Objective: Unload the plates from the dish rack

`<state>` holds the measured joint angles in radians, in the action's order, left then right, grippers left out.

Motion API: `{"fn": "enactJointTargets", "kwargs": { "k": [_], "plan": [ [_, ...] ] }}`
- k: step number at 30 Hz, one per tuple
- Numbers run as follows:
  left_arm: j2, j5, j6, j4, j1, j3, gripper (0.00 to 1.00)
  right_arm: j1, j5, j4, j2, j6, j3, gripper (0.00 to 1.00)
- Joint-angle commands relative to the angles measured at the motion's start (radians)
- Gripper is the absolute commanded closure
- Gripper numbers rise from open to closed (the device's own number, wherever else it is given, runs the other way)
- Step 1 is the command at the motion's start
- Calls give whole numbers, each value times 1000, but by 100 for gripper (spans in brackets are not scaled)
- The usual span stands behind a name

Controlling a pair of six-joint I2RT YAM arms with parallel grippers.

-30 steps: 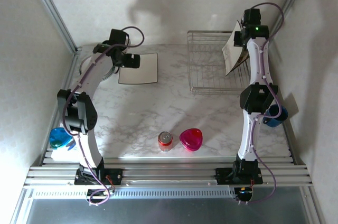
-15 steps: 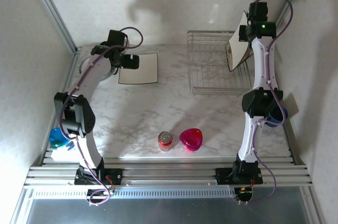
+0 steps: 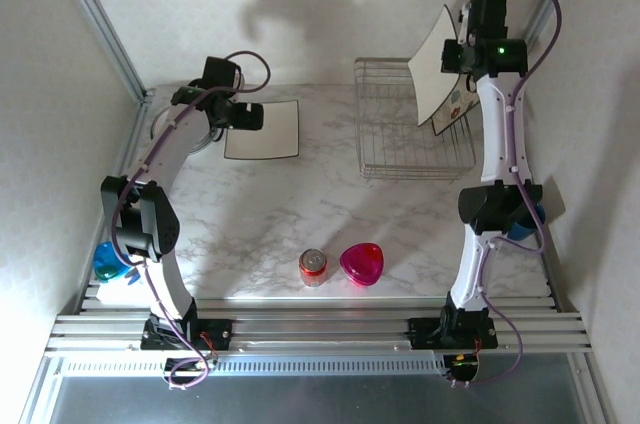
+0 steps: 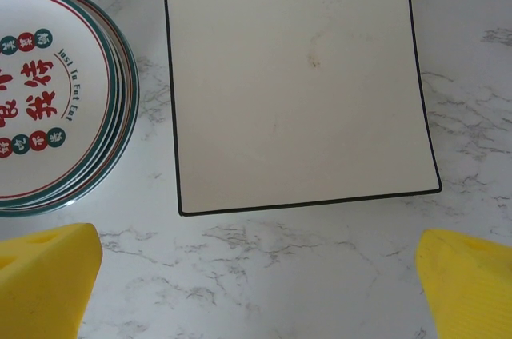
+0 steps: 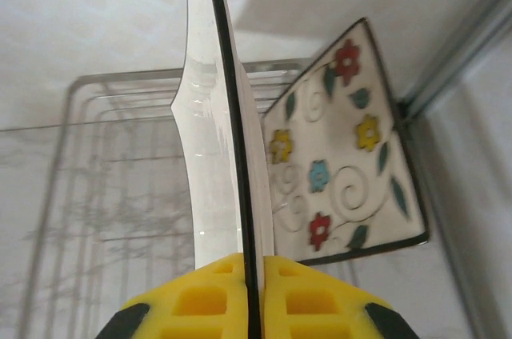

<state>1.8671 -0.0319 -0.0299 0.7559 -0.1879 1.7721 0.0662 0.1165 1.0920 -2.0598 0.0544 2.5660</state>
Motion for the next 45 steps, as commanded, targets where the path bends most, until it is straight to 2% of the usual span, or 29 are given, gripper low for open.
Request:
{"fn": "enactJointTargets", "kwargs": {
  "k": [1,5,12,16,21,29,37,40,43,45],
  "plan": [
    [-20,-17,-16,-18,2,-11,1,1,-162,-227,175,126,-88,100],
    [-19,-25,-17,-29,3,-18,1,-6,-326,-381,294,241,-297,100],
    [-17,-65,-16,-58,3,-40,0,-29,-566,-773,504,500,-753,100],
    [-10,-95,-16,-69,2,-39,0,-49,-692,-1031,573,644,-1001,100],
    [3,-117,-18,-71,3,-26,0,-55,-825,-1384,583,841,-1259,100],
    [12,-154,-19,-73,3,-25,0,-52,-887,-1764,547,1018,-1546,100],
    [33,-147,-28,-52,4,1,1,-35,-887,-1861,513,1052,-1620,100],
    [26,-243,-29,-94,2,-13,1,-27,-897,-1894,488,1066,-1620,100],
    [17,-429,-63,-168,3,-35,0,-18,-914,-1948,452,1092,-1612,100],
    [18,-595,-82,-220,3,-50,0,-7,-922,-1977,430,1106,-1604,100]
  ]
}}
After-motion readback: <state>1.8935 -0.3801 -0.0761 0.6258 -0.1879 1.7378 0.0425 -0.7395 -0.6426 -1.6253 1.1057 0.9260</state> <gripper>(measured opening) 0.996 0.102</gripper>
